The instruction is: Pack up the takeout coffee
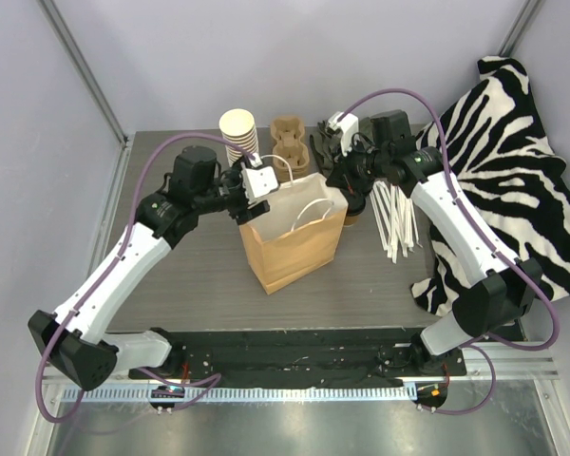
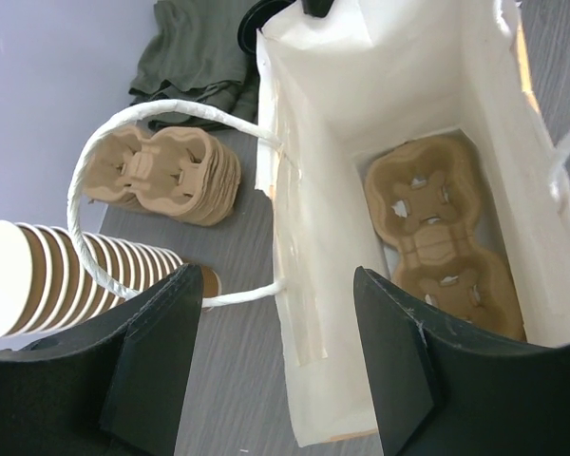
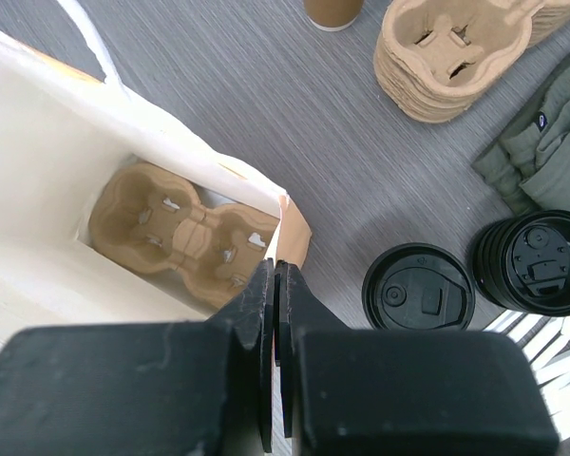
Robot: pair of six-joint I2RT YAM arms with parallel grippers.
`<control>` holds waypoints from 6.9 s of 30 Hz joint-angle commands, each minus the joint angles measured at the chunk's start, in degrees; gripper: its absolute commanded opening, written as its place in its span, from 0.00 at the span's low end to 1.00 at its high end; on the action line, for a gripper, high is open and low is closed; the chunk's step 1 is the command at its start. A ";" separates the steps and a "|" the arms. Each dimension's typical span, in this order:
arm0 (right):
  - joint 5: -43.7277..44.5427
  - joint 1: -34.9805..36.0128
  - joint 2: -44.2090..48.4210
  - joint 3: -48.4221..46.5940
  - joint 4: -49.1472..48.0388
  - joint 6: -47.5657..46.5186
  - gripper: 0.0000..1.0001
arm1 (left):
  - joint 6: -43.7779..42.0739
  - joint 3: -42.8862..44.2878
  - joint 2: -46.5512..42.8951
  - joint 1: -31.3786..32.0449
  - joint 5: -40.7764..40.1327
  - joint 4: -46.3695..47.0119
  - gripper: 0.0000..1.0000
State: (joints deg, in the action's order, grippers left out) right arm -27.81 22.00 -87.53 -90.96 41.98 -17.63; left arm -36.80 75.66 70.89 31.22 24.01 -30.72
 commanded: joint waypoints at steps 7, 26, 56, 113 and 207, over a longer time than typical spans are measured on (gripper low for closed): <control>-1.02 -0.20 3.33 0.87 -2.25 -0.13 0.01 | -1.00 2.73 4.42 0.15 -2.65 -0.30 0.69; -1.37 -0.20 5.17 2.71 -3.65 0.31 0.01 | 7.26 8.89 10.67 -0.99 -1.77 -9.44 0.46; 9.08 -7.76 -7.48 -7.22 14.89 2.16 1.00 | 0.32 8.81 7.07 -1.08 -0.19 -13.23 0.00; 13.49 -7.85 -13.55 10.71 -10.34 -3.82 0.97 | 2.61 9.24 9.79 -1.08 0.34 -14.10 0.00; 14.63 -8.20 -11.70 10.27 -8.84 -5.67 0.79 | 2.26 11.97 12.69 -1.08 0.60 -14.81 0.00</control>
State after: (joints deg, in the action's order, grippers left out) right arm -14.17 13.41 -102.06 -81.21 33.87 -22.83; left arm -34.92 85.93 83.42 30.35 23.57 -45.10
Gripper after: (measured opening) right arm 0.818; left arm 0.073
